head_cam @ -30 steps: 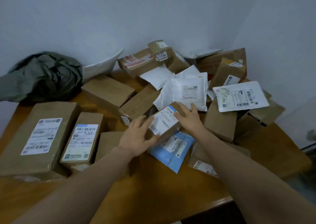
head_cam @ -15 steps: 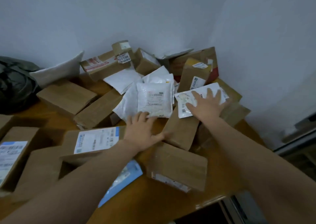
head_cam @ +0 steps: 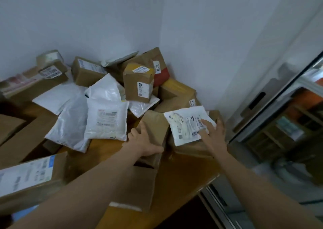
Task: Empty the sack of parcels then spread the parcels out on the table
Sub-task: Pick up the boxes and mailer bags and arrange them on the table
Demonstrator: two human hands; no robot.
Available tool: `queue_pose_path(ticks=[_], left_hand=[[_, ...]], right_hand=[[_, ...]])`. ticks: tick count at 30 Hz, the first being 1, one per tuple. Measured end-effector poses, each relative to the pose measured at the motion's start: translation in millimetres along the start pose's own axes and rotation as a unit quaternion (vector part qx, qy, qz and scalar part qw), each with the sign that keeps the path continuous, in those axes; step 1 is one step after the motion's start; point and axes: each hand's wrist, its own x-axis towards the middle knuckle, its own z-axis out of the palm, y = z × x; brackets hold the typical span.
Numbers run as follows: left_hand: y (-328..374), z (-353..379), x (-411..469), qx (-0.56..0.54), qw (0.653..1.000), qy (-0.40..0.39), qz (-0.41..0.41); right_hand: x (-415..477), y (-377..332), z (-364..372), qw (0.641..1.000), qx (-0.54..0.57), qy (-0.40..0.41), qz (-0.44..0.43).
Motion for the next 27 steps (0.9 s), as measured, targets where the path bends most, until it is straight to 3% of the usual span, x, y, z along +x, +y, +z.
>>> queue_pose_path(ticks=[3, 4, 7, 9, 11, 14, 18, 23, 27], left_hand=[[17.3, 0.9, 6.0, 0.000, 1.000, -0.007, 0.022], [22.7, 0.6, 7.1, 0.007, 1.000, -0.006, 0.027], [30.8, 1.5, 10.1, 0.020, 0.999, -0.016, 0.045], [31.4, 2.1, 11.2, 0.026, 0.998, -0.022, 0.049], [31.5, -1.3, 10.6, 0.031, 0.998, 0.006, 0.046], [22.6, -22.0, 16.6, 0.023, 0.996, 0.076, 0.027], [-14.6, -56.9, 39.8, 0.019, 0.990, 0.140, -0.009], [-69.7, -94.5, 76.8, 0.023, 0.984, 0.177, -0.004], [-109.9, -133.8, 126.8, 0.011, 0.984, 0.177, 0.026]], right_hand=[[-7.5, 17.7, 0.9, 0.988, 0.054, 0.086, 0.117], [-5.2, 22.9, 3.1, 0.989, 0.019, 0.069, 0.132], [4.9, 31.8, 14.1, 0.984, -0.088, -0.096, 0.118], [6.1, 28.5, 22.0, 0.978, -0.134, -0.134, 0.090], [2.6, 20.4, 22.9, 0.981, -0.149, -0.087, 0.087], [3.3, -4.6, 18.5, 0.987, -0.123, 0.069, 0.074], [30.5, -79.1, 22.9, 0.988, -0.027, 0.137, -0.059], [79.9, -190.5, 47.4, 0.981, 0.049, 0.047, -0.180], [133.0, -262.9, 63.3, 0.982, 0.133, -0.063, -0.122]])
